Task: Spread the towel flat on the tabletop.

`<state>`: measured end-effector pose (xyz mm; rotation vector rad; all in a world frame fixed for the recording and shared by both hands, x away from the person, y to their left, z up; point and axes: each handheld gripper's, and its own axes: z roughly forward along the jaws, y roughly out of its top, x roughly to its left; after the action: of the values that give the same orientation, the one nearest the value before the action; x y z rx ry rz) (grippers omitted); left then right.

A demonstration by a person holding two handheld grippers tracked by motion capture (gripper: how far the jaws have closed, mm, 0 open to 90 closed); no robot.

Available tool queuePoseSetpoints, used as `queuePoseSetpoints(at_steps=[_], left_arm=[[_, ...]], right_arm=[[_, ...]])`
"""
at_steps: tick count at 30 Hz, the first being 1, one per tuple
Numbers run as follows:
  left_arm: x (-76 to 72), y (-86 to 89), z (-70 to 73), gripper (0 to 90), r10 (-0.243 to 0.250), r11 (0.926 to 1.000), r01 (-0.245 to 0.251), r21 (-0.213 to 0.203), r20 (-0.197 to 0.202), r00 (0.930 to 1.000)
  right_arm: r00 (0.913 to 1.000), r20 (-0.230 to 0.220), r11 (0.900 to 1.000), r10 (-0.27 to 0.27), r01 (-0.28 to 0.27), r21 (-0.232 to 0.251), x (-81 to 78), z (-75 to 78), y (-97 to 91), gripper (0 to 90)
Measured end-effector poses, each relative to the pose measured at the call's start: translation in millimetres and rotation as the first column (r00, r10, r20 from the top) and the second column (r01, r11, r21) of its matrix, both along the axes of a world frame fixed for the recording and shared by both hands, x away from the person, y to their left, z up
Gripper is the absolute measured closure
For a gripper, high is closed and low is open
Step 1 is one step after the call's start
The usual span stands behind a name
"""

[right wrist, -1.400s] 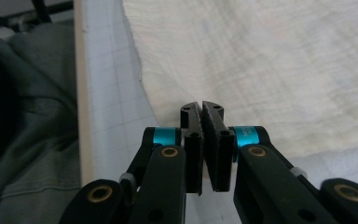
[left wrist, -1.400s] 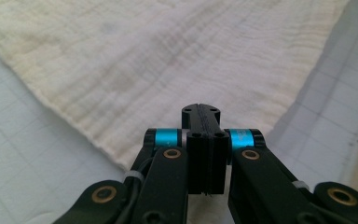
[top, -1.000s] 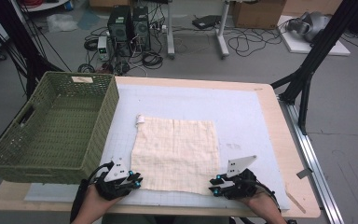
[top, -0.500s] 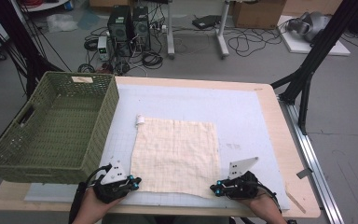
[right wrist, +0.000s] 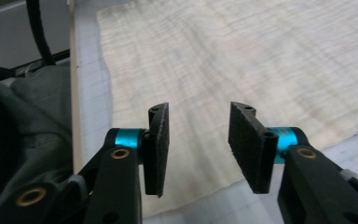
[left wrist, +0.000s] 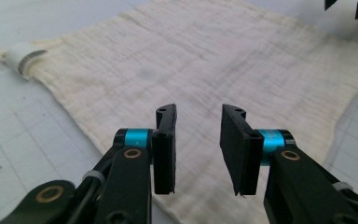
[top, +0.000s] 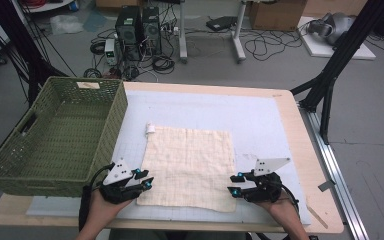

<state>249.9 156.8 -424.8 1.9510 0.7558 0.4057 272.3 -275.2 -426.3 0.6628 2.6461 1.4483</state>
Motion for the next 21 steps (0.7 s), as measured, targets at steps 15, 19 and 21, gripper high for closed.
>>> queuePoseSetpoints(at_steps=[15,19,21], left_arm=[[20.5,1.8,2.7,51.0,0.053,0.9981,-0.052,-0.032,0.028,0.9982],[20.5,3.5,2.3,48.9,0.053,0.9981,-0.052,-0.033,0.030,0.9981],[20.4,3.7,2.4,48.0,0.056,0.9979,-0.055,-0.033,0.031,0.9979]], right_arm=[[0.9954,0.037,0.9960,-0.088,0.088,0.013,28.1,4.0,8.6,37.7],[0.9938,0.044,0.9946,-0.102,0.101,0.024,30.0,4.8,12.6,35.5],[0.9933,0.041,0.9940,-0.108,0.107,0.023,29.4,5.0,13.1,34.8]])
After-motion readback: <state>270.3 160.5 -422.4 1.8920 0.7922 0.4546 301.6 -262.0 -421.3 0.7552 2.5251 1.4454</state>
